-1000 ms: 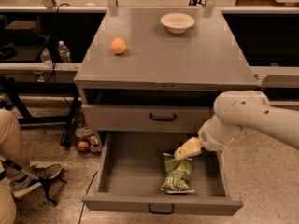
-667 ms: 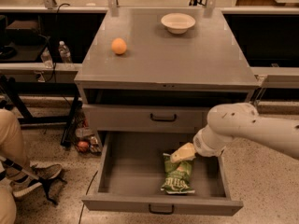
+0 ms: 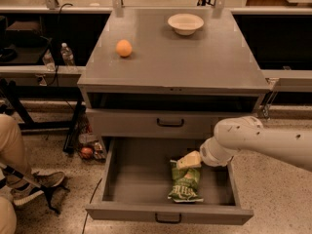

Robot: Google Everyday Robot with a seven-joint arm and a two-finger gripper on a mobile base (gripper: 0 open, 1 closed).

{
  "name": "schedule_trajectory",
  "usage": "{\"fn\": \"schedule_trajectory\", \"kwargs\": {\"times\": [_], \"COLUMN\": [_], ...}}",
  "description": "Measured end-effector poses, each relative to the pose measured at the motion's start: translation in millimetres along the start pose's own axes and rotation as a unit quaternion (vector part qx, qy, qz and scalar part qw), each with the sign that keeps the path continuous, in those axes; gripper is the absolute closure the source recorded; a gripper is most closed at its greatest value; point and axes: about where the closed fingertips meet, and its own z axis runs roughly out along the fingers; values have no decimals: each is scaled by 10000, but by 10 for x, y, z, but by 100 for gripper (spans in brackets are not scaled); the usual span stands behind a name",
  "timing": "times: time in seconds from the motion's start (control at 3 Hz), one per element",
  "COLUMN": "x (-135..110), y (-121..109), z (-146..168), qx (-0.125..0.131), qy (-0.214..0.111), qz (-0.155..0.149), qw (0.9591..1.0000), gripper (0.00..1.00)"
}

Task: Pick green jalapeno chip bag from middle drawer and place on counter

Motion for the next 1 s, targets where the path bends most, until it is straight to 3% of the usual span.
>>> {"fn": "schedule_trajectory", "kwargs": {"times": [0.67,1.0], "x": [-9,-15], "y": [-107,-120], "z": [451,710], "qx": [96,24], "qy": [213,270], "qz": [220,388], "qw": [9995,9989], "gripper": [0,0]}}
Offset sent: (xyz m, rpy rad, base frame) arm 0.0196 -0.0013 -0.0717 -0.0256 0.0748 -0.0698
